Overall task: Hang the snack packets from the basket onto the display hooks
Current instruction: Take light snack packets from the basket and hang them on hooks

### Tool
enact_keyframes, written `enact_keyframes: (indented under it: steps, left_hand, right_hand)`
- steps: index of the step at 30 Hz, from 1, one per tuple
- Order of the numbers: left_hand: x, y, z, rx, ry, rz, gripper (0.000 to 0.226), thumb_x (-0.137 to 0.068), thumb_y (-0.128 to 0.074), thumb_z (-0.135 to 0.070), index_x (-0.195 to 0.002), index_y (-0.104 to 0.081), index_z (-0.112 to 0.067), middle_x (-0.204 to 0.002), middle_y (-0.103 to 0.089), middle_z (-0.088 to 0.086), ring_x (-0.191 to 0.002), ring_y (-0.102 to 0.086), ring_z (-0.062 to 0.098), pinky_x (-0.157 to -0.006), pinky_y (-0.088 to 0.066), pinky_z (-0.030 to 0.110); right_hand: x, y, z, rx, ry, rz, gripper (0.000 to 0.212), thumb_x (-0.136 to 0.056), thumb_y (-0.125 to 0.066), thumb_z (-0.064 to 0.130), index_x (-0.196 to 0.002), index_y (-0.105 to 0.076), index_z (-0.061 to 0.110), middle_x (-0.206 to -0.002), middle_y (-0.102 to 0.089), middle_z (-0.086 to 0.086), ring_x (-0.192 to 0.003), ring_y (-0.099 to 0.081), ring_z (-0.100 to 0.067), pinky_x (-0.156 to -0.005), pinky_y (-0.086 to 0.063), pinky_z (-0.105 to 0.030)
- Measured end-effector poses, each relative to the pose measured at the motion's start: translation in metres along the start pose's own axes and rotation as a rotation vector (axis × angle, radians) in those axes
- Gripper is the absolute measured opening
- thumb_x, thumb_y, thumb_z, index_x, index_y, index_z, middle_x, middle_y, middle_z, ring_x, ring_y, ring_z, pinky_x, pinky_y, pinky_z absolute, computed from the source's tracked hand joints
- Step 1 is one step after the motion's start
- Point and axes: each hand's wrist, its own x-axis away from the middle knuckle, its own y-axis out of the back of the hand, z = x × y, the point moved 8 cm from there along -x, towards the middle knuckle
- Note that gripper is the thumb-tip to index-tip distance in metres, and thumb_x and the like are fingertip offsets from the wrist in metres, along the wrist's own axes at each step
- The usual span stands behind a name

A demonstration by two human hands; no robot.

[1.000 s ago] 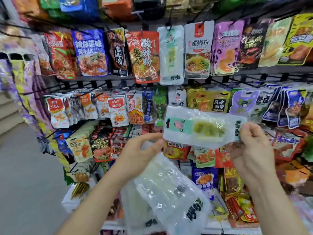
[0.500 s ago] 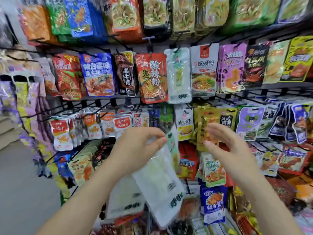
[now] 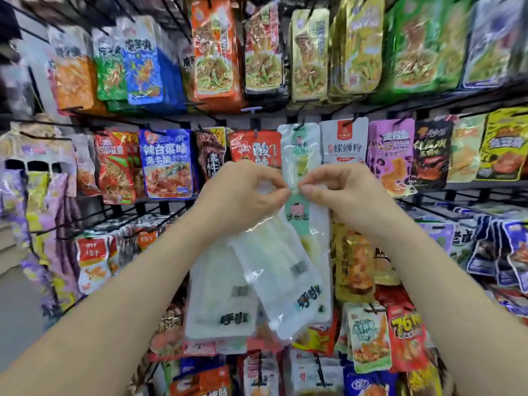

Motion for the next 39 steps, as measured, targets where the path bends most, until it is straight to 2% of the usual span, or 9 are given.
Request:
enact_keyframes:
  steps: [4,9,16,20,26,29,31,36,39]
  left_hand:
    - [-0.046,0.010,-0.004,0.013,0.063,-0.191,0.015,-0.083,-0.065,-0.041,-0.075,-0.072,-0.029,-0.070,-0.068,-0.010,-0.065,-0.060,0.010,-0.063,-0.051,0.029]
    - [-0.093,0.008,-0.002,-0.075,0.168,-0.372,0.015,-0.081,-0.059,-0.047,-0.080,-0.068,-0.036,-0.088,-0.071,-0.011,-0.085,-0.063,0.017,-0.076,-0.054,0.035]
    - [-0.118,-0.004,0.011,-0.141,0.248,-0.451,0.020,-0.087,-0.055,-0.048,-0.100,-0.066,-0.036,-0.103,-0.069,-0.013,-0.094,-0.062,0.016,-0.076,-0.053,0.034]
    - [-0.123,-0.004,0.016,-0.177,0.269,-0.486,0.019,-0.088,-0.053,-0.049,-0.097,-0.065,-0.036,-0.100,-0.069,-0.012,-0.091,-0.062,0.017,-0.074,-0.052,0.034]
    - [-0.125,-0.018,0.023,-0.271,0.297,-0.442,0.024,-0.090,-0.051,-0.049,-0.110,-0.058,-0.038,-0.104,-0.069,-0.009,-0.088,-0.063,0.020,-0.068,-0.052,0.033]
    - [-0.121,-0.026,0.021,-0.253,0.234,-0.449,0.030,-0.089,-0.052,-0.047,-0.116,-0.044,-0.038,-0.079,-0.065,-0.005,-0.066,-0.059,0.020,-0.053,-0.045,0.033]
    - [-0.121,-0.038,0.022,-0.277,0.255,-0.357,0.031,-0.089,-0.053,-0.047,-0.117,-0.043,-0.040,-0.072,-0.059,-0.004,-0.065,-0.055,0.023,-0.055,-0.044,0.033]
    - [-0.122,-0.066,0.037,-0.279,0.347,-0.154,0.040,-0.086,-0.054,-0.049,-0.125,-0.046,-0.050,-0.111,-0.066,-0.005,-0.093,-0.062,0.024,-0.075,-0.052,0.036]
    - [-0.122,-0.072,0.038,-0.331,0.329,-0.138,0.046,-0.087,-0.052,-0.050,-0.131,-0.040,-0.052,-0.116,-0.065,-0.004,-0.098,-0.062,0.025,-0.073,-0.052,0.036]
  right_hand:
    - [-0.050,0.028,-0.001,-0.044,-0.012,-0.087,0.010,-0.084,-0.075,0.019,-0.076,-0.069,0.022,-0.066,-0.064,0.007,-0.059,-0.055,-0.008,-0.057,-0.043,-0.024]
    - [-0.099,0.051,-0.012,-0.106,0.015,-0.198,0.013,-0.083,-0.075,0.015,-0.073,-0.070,0.021,-0.070,-0.065,0.001,-0.063,-0.056,-0.008,-0.061,-0.044,-0.023]
    - [-0.141,0.056,-0.040,-0.089,0.007,-0.284,0.010,-0.081,-0.076,0.018,-0.075,-0.070,0.022,-0.081,-0.072,-0.002,-0.084,-0.068,-0.018,-0.082,-0.056,-0.038]
    - [-0.150,0.056,-0.040,-0.096,0.038,-0.286,0.006,-0.083,-0.075,0.018,-0.079,-0.071,0.021,-0.084,-0.071,0.001,-0.088,-0.067,-0.016,-0.080,-0.054,-0.031]
    - [-0.159,0.052,-0.056,0.000,0.020,-0.278,0.003,-0.084,-0.073,0.023,-0.082,-0.074,0.022,-0.085,-0.071,0.004,-0.090,-0.066,-0.015,-0.079,-0.053,-0.031]
    - [-0.161,0.053,-0.052,0.131,0.060,-0.272,0.008,-0.087,-0.070,0.025,-0.089,-0.075,0.019,-0.092,-0.071,0.004,-0.090,-0.063,-0.013,-0.076,-0.048,-0.026]
    - [-0.162,0.053,-0.047,0.209,0.093,-0.266,0.008,-0.089,-0.068,0.025,-0.089,-0.074,0.020,-0.096,-0.071,0.004,-0.090,-0.062,-0.013,-0.076,-0.047,-0.027]
    - [-0.154,0.048,-0.042,0.444,0.176,-0.248,0.022,-0.092,-0.058,0.022,-0.112,-0.067,0.020,-0.103,-0.068,-0.001,-0.091,-0.062,-0.024,-0.073,-0.047,-0.033]
    - [-0.128,0.043,-0.022,0.574,0.449,-0.320,0.036,-0.087,-0.058,0.004,-0.123,-0.062,0.010,-0.120,-0.060,-0.010,-0.105,-0.058,-0.031,-0.082,-0.051,-0.039]
